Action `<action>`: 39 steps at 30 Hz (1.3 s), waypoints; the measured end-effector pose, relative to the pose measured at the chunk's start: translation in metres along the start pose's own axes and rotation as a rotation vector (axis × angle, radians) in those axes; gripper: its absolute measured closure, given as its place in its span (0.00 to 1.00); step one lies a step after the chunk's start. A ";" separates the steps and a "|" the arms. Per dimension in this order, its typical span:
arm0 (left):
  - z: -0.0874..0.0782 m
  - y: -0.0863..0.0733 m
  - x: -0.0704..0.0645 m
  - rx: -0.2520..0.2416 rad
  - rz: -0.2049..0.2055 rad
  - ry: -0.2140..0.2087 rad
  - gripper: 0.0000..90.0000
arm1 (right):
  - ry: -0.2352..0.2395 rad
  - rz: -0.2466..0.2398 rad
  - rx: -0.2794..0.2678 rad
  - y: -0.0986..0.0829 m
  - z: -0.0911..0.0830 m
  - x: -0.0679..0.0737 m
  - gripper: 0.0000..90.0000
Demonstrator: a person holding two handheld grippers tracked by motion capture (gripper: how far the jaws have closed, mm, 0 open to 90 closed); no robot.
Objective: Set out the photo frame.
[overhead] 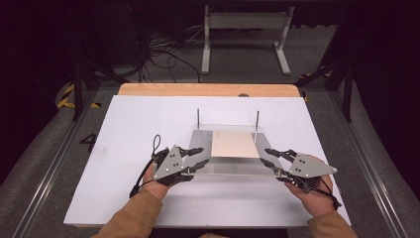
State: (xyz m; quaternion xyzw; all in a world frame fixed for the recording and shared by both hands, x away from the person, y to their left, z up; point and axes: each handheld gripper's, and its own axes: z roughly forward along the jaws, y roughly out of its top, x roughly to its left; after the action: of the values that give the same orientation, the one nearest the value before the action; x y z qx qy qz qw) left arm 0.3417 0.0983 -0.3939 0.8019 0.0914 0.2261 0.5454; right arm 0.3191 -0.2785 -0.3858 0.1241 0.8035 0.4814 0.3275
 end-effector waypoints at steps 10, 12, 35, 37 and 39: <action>-0.008 0.041 0.009 -0.062 0.051 0.023 0.70 | -0.085 -0.062 -0.064 0.026 -0.014 -0.012 0.71; -0.010 0.048 0.011 -0.066 0.050 0.014 0.71 | -0.099 -0.076 -0.076 0.032 -0.017 -0.014 0.71; -0.059 0.088 0.024 -0.176 -0.059 -0.155 0.78 | 0.009 0.051 -0.176 0.084 -0.047 -0.007 0.71; -0.059 0.088 0.025 -0.166 -0.061 -0.144 0.78 | 0.028 0.072 -0.176 0.082 -0.040 -0.010 0.70; -0.059 0.086 0.028 -0.170 -0.076 -0.151 0.78 | 0.035 0.082 -0.183 0.082 -0.038 -0.011 0.70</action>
State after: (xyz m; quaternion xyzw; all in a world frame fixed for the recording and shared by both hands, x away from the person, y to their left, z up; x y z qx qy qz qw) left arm 0.3306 0.1245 -0.2897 0.7636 0.0612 0.1510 0.6248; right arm 0.2934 -0.2693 -0.2985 0.1179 0.7559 0.5679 0.3035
